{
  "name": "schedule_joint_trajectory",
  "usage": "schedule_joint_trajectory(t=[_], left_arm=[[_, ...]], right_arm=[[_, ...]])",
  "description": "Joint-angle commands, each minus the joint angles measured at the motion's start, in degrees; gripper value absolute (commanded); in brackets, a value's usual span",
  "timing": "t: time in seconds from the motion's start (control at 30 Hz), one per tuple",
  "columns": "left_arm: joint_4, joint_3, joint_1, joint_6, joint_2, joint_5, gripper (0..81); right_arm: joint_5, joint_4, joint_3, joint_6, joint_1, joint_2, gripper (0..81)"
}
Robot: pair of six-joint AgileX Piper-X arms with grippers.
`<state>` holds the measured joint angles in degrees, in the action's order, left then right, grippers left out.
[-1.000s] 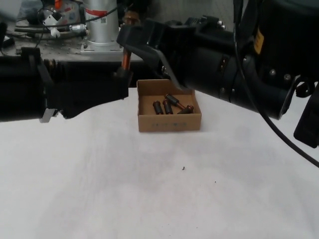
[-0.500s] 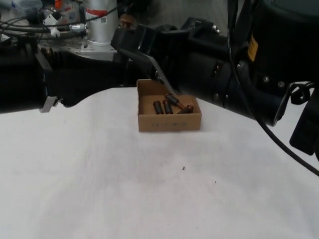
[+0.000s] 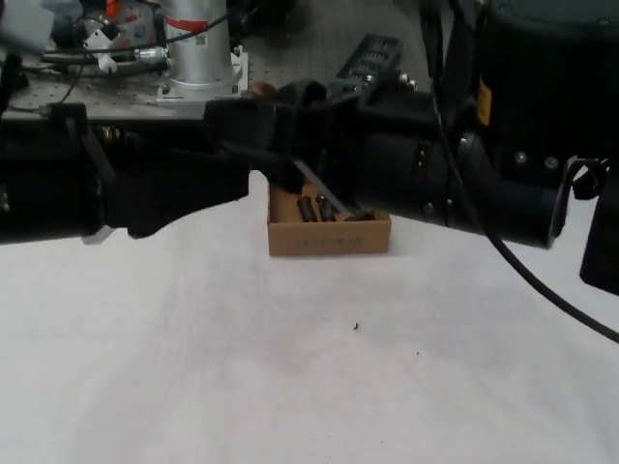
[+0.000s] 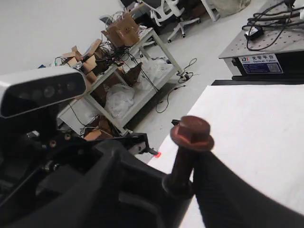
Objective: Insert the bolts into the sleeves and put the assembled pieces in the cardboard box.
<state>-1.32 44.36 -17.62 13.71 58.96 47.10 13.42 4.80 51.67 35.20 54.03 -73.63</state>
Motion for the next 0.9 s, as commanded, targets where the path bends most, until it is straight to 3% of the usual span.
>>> schedule_joint_trajectory(t=[0.0, 0.4, 0.63, 0.87], left_arm=[[-7.5, 1.1, 0.2, -0.9, -0.7, -2.8, 0.7], [-10.8, 0.6, 0.2, -0.9, -0.7, -5.2, 0.7], [-15.8, 0.6, 0.2, -5.5, 3.4, -6.9, 0.7], [-19.4, 5.8, 0.2, -4.7, 17.3, -6.9, 0.7]], right_arm=[[2.7, -4.3, -0.6, -0.8, 0.3, -0.1, 36.1], [4.4, -5.9, 0.4, -4.9, -2.4, -0.1, 35.6], [4.1, -18.1, 0.7, -15.9, -7.0, 3.1, 35.5], [3.8, -33.3, 0.7, -25.3, -13.8, 8.1, 35.5]])
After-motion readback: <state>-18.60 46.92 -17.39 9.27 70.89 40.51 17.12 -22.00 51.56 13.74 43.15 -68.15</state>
